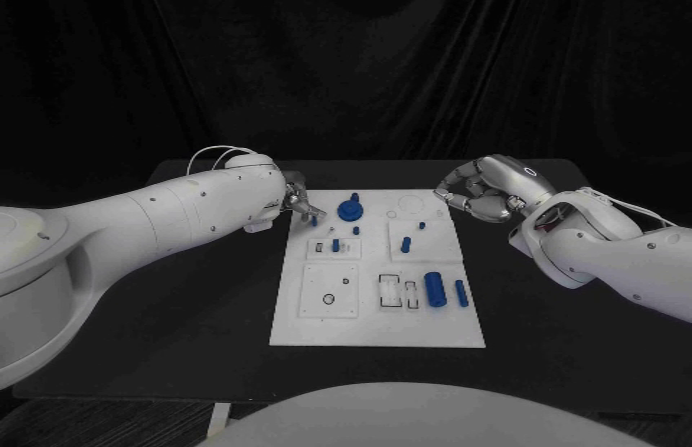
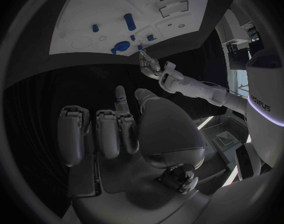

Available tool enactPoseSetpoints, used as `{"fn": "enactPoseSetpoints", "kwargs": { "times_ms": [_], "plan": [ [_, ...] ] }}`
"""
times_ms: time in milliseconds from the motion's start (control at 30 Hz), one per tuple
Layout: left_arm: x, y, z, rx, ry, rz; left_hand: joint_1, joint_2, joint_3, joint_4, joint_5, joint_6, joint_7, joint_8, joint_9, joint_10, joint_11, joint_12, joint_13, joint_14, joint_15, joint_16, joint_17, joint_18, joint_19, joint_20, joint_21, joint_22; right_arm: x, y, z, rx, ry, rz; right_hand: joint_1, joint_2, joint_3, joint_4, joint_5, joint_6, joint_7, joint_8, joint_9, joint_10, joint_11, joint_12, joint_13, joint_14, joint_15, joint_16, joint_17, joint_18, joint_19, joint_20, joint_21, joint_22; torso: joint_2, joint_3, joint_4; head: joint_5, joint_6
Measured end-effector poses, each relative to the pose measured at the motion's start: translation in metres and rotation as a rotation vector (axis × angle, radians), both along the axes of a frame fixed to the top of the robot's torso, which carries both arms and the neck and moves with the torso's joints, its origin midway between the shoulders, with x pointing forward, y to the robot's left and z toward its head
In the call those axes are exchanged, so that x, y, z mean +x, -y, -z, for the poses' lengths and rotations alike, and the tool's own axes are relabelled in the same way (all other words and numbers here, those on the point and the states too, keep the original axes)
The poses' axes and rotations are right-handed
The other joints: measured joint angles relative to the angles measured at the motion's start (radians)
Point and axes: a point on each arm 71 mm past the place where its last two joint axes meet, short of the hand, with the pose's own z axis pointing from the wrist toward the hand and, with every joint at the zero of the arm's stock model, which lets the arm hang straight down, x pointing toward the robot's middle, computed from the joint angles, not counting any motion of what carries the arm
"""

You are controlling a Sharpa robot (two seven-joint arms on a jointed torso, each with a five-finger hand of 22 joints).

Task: Assemble the parts on the task board

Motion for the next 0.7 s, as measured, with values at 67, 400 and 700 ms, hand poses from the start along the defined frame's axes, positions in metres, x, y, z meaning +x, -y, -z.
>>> {"fn": "enactPoseSetpoints", "kwargs": {
  "times_ms": [67,400,700],
  "plan": [
    [0.0,0.0002,0.0003,0.002,-0.003,0.0,0.0,0.0,0.0,0.0,0.0,0.0,0.0,0.0,0.0,0.0,0.0,0.0,0.0,0.0,0.0,0.0,0.0,0.0,0.0,0.0,0.0,0.0,0.0,0.0,0.0,0.0,0.0,0.0,0.0,0.0,0.0,0.0,0.0,0.0,0.0,0.0,0.0,0.0,0.0,0.0,0.0,0.0,0.0,0.0,0.0,0.0,0.0,0.0,0.0,0.0,0.0,0.0001,-0.0001,0.0,0.0],
    [-0.0003,0.0046,0.002,0.011,-0.017,0.003,0.004,0.004,0.003,-0.003,0.011,-0.007,0.0,0.0,0.001,0.0,0.0,0.0,0.0,0.0,0.0,0.0,0.0,0.0,0.0,0.0,-0.004,0.001,-0.0001,-0.0001,0.0001,0.0,-0.001,-0.001,0.0,0.0,0.0,0.0,0.0,0.0,0.0,0.0,0.0,0.0,0.0,0.0,0.0,0.0,0.0,0.0,0.0,0.0,0.0,0.0,0.0,0.0,0.0,0.0001,-0.0001,-0.001,0.0],
    [0.0013,0.004,0.0026,0.021,-0.02,-0.006,0.008,0.008,0.003,-0.003,0.011,-0.007,0.0,0.0,0.002,0.0,0.0,0.0,0.0,0.0,0.0,0.0,0.0,0.0,0.0,0.0,-0.004,0.001,-0.0003,0.0005,0.0,0.0,-0.002,0.0,0.0,0.0,0.0,0.0,0.0,0.0,0.0,0.0,-0.001,0.0,0.0,0.0,0.0,0.0,0.0,0.0,0.0,0.0,0.0,0.0,0.0,0.0,0.0,0.0001,-0.0001,-0.002,0.0]
  ]
}}
